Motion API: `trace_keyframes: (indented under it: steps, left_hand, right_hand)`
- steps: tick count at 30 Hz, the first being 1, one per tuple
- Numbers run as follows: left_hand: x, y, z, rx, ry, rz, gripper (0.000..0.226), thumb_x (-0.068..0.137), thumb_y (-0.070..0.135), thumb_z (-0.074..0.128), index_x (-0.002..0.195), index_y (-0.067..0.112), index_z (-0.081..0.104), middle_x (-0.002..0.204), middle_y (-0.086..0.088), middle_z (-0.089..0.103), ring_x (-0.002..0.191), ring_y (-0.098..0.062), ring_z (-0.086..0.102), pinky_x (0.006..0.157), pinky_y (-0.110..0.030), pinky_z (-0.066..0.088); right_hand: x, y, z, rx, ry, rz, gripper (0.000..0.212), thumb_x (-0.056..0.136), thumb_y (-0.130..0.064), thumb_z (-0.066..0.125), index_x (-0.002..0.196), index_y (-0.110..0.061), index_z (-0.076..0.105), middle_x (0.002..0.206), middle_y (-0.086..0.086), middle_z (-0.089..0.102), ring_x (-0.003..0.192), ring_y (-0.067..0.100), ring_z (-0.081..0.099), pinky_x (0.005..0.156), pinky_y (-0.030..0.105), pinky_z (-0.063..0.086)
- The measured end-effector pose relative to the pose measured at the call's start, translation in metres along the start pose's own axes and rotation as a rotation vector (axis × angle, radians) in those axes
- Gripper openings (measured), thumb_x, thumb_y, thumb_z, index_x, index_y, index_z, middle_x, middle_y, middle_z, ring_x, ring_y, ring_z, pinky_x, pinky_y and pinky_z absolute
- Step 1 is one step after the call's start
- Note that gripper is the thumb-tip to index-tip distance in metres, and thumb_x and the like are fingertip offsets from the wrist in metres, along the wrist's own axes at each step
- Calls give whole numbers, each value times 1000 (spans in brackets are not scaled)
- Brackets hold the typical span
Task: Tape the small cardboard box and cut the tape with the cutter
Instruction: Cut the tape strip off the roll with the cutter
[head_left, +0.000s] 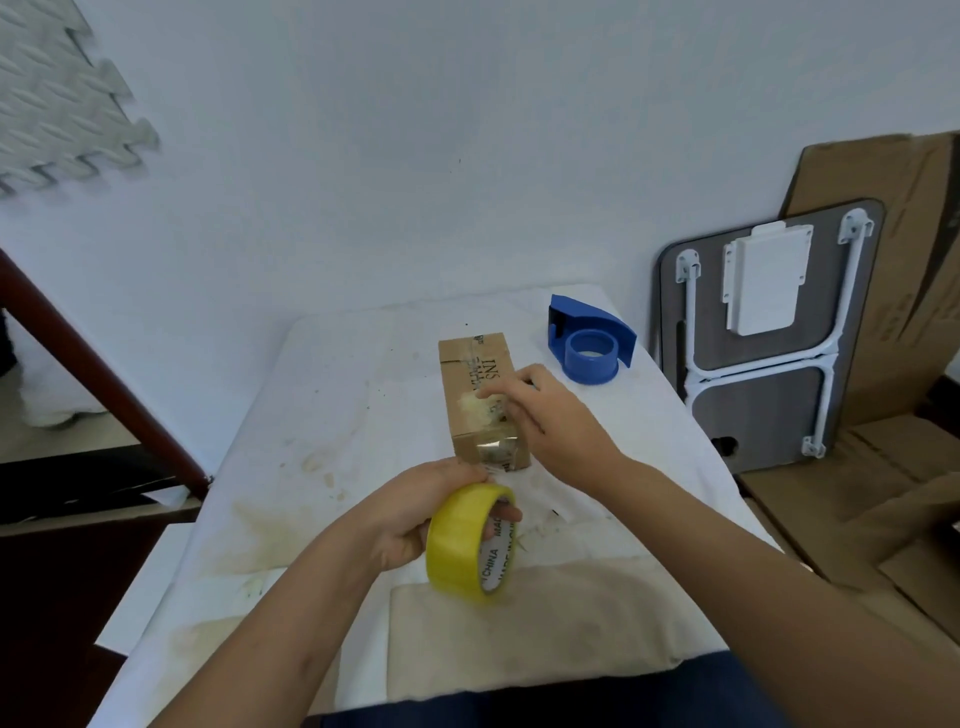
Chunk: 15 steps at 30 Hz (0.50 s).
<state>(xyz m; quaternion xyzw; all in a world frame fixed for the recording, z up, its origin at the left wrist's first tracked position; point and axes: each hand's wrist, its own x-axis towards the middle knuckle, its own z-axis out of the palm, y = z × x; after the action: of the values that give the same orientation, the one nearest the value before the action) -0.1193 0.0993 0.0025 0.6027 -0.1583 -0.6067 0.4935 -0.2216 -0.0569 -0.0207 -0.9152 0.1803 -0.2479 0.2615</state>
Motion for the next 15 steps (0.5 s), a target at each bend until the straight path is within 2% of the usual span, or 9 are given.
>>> trace_keyframes:
  steps: [2, 3, 6, 8, 10, 12, 15]
  left_hand:
    - [-5, 2, -1, 26, 4, 15, 23, 95, 16, 59, 113, 3, 63, 84, -18, 76, 55, -20, 69, 55, -27, 60]
    - [-6, 4, -3, 60, 14, 32, 23, 94, 17, 60, 113, 3, 64, 85, -15, 76, 58, -19, 69, 55, -27, 60]
    - [-9, 8, -11, 137, 16, 98, 25, 93, 22, 62, 113, 9, 66, 105, -12, 74, 82, -20, 71, 63, -28, 60]
    - [-13, 10, -14, 121, -31, 108, 22, 91, 22, 64, 109, 9, 66, 110, -15, 73, 86, -24, 71, 67, -32, 61]
    - [-14, 10, -15, 165, -55, 108, 31, 86, 25, 67, 111, 7, 66, 116, -18, 71, 92, -26, 68, 81, -40, 56]
    - [-13, 5, -13, 210, -50, 104, 29, 86, 26, 68, 110, 9, 66, 116, -17, 70, 92, -25, 66, 84, -38, 53]
    - [-12, 1, -9, 255, -25, 95, 18, 89, 25, 67, 104, 15, 66, 106, -10, 70, 87, -21, 65, 71, -30, 54]
  right_hand:
    - [2, -1, 2, -34, -37, -16, 38, 99, -11, 40, 128, -29, 55, 112, 4, 56, 96, 16, 51, 78, 30, 45]
    - [3, -2, 0, -16, -27, -2, 37, 100, -14, 38, 131, -28, 53, 112, 4, 59, 95, 15, 52, 77, 29, 43]
    - [6, -2, -8, 176, 100, 65, 36, 103, -18, 34, 131, -32, 50, 106, 2, 64, 90, 12, 62, 73, 28, 47]
    - [4, 1, -9, 280, 185, 106, 35, 101, -13, 34, 122, -32, 56, 102, 2, 64, 90, 14, 66, 76, 30, 52]
    - [-1, 2, -7, 284, 208, 121, 36, 99, -8, 38, 113, -29, 63, 101, 2, 62, 89, 15, 65, 76, 34, 53]
    - [-5, 0, -3, 207, 127, 89, 29, 98, -11, 44, 111, -26, 66, 101, 1, 60, 85, 15, 60, 75, 34, 51]
    - [-9, -2, 6, 94, -46, 20, 26, 95, -25, 54, 119, -24, 62, 116, -2, 57, 95, 8, 49, 81, 24, 41]
